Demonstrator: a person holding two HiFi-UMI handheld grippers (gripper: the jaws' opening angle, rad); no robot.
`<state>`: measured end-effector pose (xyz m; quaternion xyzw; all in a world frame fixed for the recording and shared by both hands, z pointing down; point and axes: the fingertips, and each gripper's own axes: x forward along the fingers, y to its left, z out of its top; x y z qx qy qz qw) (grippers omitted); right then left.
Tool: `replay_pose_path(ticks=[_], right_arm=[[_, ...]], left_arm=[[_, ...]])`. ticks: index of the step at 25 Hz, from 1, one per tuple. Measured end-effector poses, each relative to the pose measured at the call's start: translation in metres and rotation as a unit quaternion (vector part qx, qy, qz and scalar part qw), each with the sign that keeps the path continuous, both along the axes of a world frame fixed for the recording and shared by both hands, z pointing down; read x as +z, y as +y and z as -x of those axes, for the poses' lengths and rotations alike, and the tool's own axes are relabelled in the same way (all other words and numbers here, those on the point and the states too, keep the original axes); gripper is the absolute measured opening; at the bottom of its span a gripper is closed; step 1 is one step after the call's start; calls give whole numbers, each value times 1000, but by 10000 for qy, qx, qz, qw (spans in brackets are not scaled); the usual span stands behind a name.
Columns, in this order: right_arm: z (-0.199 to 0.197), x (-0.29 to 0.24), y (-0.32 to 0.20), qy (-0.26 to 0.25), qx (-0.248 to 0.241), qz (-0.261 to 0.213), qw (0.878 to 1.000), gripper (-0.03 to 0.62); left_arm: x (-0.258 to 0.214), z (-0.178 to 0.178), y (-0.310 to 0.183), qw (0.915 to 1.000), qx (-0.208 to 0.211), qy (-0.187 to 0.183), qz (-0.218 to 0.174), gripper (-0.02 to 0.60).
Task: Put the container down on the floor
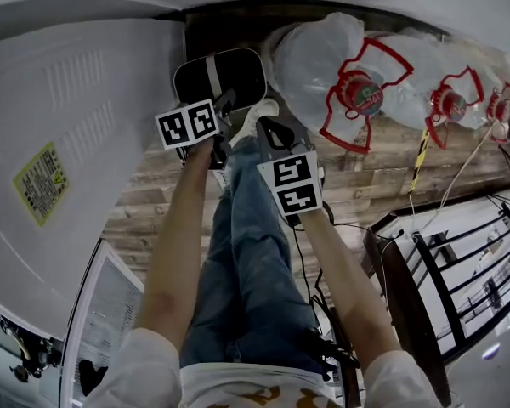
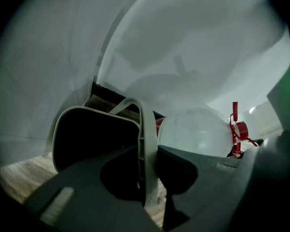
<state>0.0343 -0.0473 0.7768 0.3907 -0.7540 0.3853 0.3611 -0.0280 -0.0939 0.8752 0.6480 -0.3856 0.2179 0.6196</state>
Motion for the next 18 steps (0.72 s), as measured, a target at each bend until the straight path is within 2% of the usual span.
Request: replay_pose_path(ticks=[10, 18], right_arm=[[5, 12, -13, 41, 104, 26, 9999, 27], [17, 8, -13, -5, 30, 54, 10000, 28]], left_arm=[[13, 11, -5, 9997, -37, -248, -38, 63], [16, 31, 3, 9965, -281, -791, 60, 69]])
